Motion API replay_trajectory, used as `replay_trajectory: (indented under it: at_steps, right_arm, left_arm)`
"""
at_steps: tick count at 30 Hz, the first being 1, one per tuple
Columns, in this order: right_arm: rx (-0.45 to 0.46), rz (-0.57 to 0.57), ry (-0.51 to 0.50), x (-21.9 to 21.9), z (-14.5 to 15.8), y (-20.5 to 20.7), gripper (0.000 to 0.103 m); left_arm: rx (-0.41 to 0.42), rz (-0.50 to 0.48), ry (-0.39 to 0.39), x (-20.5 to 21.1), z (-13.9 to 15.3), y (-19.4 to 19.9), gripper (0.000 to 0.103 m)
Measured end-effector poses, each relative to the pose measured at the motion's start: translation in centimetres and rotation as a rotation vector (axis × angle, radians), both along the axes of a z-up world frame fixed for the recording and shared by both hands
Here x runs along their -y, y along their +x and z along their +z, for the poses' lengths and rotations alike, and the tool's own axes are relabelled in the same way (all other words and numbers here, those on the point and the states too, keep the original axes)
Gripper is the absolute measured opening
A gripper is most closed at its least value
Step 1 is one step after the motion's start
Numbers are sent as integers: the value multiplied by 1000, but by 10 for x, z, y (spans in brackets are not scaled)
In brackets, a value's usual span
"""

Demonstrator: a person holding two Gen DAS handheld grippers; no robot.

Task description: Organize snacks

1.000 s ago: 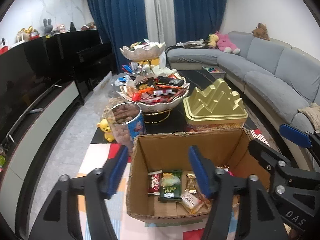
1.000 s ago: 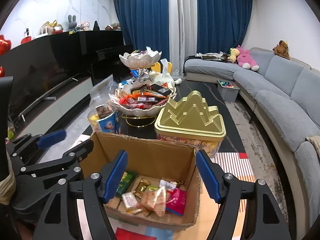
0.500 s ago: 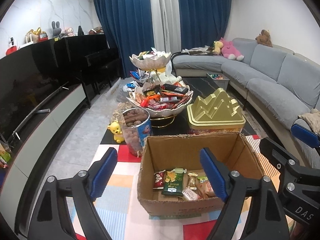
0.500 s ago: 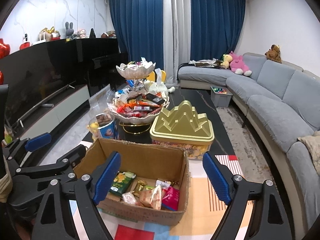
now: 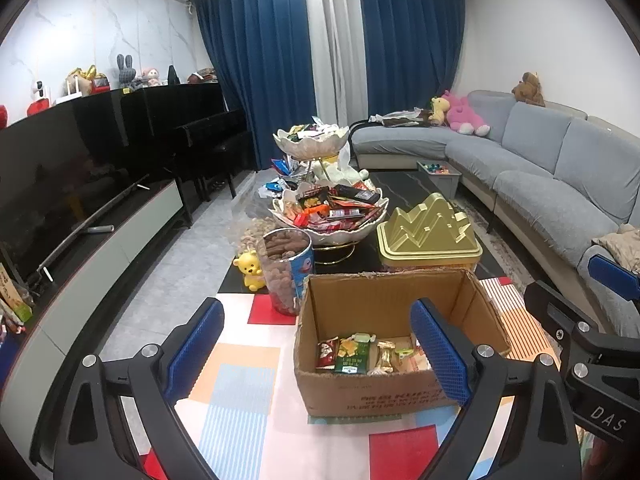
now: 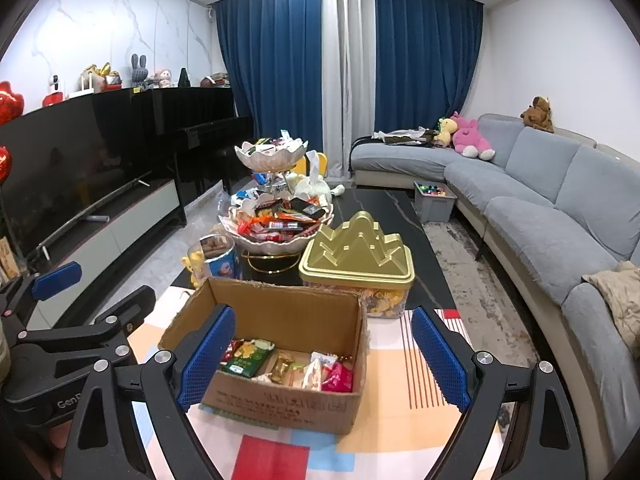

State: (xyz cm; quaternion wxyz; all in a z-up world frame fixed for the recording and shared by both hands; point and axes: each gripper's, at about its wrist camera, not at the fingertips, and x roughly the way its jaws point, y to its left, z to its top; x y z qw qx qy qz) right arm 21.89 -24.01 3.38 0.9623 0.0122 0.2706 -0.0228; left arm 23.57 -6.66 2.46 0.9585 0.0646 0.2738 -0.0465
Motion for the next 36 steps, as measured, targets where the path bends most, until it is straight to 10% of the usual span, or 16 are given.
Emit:
replay_trajectory:
  at_steps: [36]
  right_arm:
    - [-70, -39, 27, -4, -13, -148, 91]
  left_arm:
    - [-104, 20, 9, -24, -26, -152, 95]
